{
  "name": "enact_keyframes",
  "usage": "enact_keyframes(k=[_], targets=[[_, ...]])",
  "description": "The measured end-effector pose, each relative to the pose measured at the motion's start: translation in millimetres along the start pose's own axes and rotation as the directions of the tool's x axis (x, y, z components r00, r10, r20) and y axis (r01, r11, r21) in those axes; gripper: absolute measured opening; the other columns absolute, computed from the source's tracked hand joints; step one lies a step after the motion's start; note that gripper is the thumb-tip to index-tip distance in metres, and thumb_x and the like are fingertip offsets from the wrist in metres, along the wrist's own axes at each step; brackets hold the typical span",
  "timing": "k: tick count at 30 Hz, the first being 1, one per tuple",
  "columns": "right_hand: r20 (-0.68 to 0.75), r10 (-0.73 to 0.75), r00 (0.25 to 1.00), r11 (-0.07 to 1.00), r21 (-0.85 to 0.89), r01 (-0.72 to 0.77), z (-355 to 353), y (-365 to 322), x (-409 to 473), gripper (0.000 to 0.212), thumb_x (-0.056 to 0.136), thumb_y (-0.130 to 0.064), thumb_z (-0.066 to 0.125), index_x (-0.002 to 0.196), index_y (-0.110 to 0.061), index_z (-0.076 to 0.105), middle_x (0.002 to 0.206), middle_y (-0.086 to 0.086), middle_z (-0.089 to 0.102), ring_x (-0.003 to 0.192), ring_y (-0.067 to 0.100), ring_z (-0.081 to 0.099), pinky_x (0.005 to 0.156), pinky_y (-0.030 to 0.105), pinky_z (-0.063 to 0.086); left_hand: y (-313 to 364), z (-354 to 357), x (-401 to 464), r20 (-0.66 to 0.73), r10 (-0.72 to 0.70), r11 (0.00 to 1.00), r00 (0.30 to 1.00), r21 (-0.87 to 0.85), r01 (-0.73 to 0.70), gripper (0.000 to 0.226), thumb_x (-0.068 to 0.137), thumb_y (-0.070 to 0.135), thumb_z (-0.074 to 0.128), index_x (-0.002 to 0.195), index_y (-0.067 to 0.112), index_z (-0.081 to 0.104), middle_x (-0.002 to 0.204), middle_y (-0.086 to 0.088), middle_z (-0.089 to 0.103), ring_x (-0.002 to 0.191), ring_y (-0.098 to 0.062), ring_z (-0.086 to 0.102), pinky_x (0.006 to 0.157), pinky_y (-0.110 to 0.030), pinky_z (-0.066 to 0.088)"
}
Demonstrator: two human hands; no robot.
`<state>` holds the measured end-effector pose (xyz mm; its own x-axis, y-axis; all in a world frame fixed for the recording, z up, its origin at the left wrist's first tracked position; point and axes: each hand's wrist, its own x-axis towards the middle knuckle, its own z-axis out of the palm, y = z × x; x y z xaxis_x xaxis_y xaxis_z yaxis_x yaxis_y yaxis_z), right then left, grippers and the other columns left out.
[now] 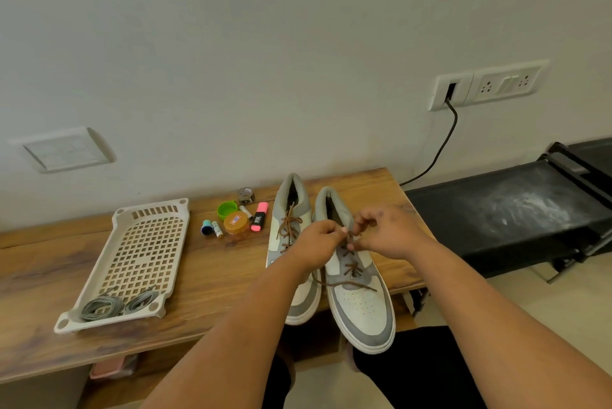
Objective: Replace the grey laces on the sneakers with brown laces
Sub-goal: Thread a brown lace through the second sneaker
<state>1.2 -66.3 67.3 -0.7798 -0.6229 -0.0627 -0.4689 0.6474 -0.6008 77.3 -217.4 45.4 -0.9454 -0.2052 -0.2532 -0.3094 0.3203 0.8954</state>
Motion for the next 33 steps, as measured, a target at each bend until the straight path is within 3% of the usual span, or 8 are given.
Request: enact_keyframes(k=[2,5,8,11,16,22,26,33], targets=[[0.045,0.017,0.999,0.997,0.072,-0.020,1.4,-3.4,-5.5,0.028,0.066,-0.035,0.089,0.084,-0.023,0.070,0.088,-0.011,0.066,0.088,0.006,0.060,0.076,0.021,0.049,0.3,-0.5,-2.7,0.024,-0.035,0.994,0.999,-0.100,0.037,0.021,0.103,0.023,0.049,0.093,0.013,0.065,0.087,0.000,0.062,0.074,-0.008,0.051,0.068,-0.021,0.040],[-0.026,0.038,0.999,0.998,0.048,-0.037,3.4,-5.6,-6.3,0.022,0.071,-0.037,0.085,0.079,-0.022,0.071,0.081,-0.009,0.067,0.078,0.007,0.060,0.063,0.021,0.045,0.6,-1.8,-5.9,0.035,-0.034,0.986,0.999,-0.161,0.039,0.019,0.102,0.019,0.051,0.094,0.010,0.066,0.080,0.003,0.065,0.064,0.004,0.056,0.060,-0.012,0.041],[-0.022,0.026,0.999,1.000,0.011,-0.026,2.2,-7.9,-8.9,0.017,0.079,-0.033,0.079,0.073,-0.022,0.067,0.074,-0.011,0.062,0.066,0.002,0.052,0.055,0.017,0.035,-2.5,-2.0,-5.6,0.008,-0.017,0.990,1.000,-0.139,0.018,0.019,0.100,0.020,0.056,0.098,0.005,0.069,0.095,-0.007,0.072,0.091,-0.014,0.066,0.080,-0.022,0.050],[0.035,0.007,0.999,0.994,-0.108,-0.003,-5.1,-11.0,-13.8,0.010,0.080,-0.027,0.074,0.076,-0.020,0.068,0.073,-0.009,0.063,0.062,0.001,0.051,0.054,0.015,0.034,-3.9,-3.0,-2.6,-0.107,0.003,0.993,0.994,-0.114,-0.015,0.010,0.099,0.018,0.058,0.095,0.013,0.066,0.092,-0.004,0.066,0.086,-0.014,0.060,0.076,-0.022,0.048],[0.054,0.064,0.996,0.975,-0.217,-0.051,-11.1,-8.7,-10.9,0.011,0.072,-0.022,0.076,0.072,-0.017,0.066,0.072,-0.002,0.067,0.071,0.013,0.064,0.069,0.033,0.057,-8.9,-7.4,3.9,-0.223,0.094,0.995,0.970,0.003,-0.096,0.008,0.097,0.015,0.060,0.092,0.013,0.065,0.089,-0.004,0.065,0.078,-0.011,0.055,0.072,-0.024,0.046],[0.154,0.153,0.976,0.963,-0.245,-0.112,-11.7,2.8,-1.4,0.015,0.075,-0.021,0.078,0.074,-0.024,0.064,0.080,-0.006,0.067,0.079,0.012,0.064,0.073,0.030,0.056,-16.7,-13.9,16.5,-0.336,0.215,0.954,0.917,0.272,-0.125,0.010,0.095,0.016,0.061,0.088,0.021,0.064,0.092,0.001,0.062,0.083,-0.013,0.057,0.071,-0.022,0.043],[0.326,0.251,0.911,0.953,-0.250,-0.172,-11.8,20.7,-2.9,0.043,0.078,-0.042,0.078,0.115,-0.030,0.059,0.118,-0.007,0.059,0.106,0.015,0.056,0.089,0.031,0.050,-18.5,-23.6,13.8,-0.215,0.391,0.730,0.895,0.664,-0.159,0.017,0.094,0.026,0.062,0.110,0.021,0.066,0.105,0.004,0.059,0.099,-0.014,0.054,0.083,-0.031,0.048],[0.265,0.293,0.919,0.943,-0.238,-0.232,9.1,33.2,12.7,0.057,0.096,-0.016,0.057,0.148,-0.023,0.037,0.150,0.005,0.042,0.134,0.024,0.043,0.107,0.034,0.038,-22.6,-14.0,8.2,-0.063,0.517,0.656,0.854,0.670,-0.348,0.025,0.088,0.033,0.070,0.113,0.030,0.071,0.110,0.010,0.062,0.109,-0.015,0.054,0.090,-0.042,0.048]])
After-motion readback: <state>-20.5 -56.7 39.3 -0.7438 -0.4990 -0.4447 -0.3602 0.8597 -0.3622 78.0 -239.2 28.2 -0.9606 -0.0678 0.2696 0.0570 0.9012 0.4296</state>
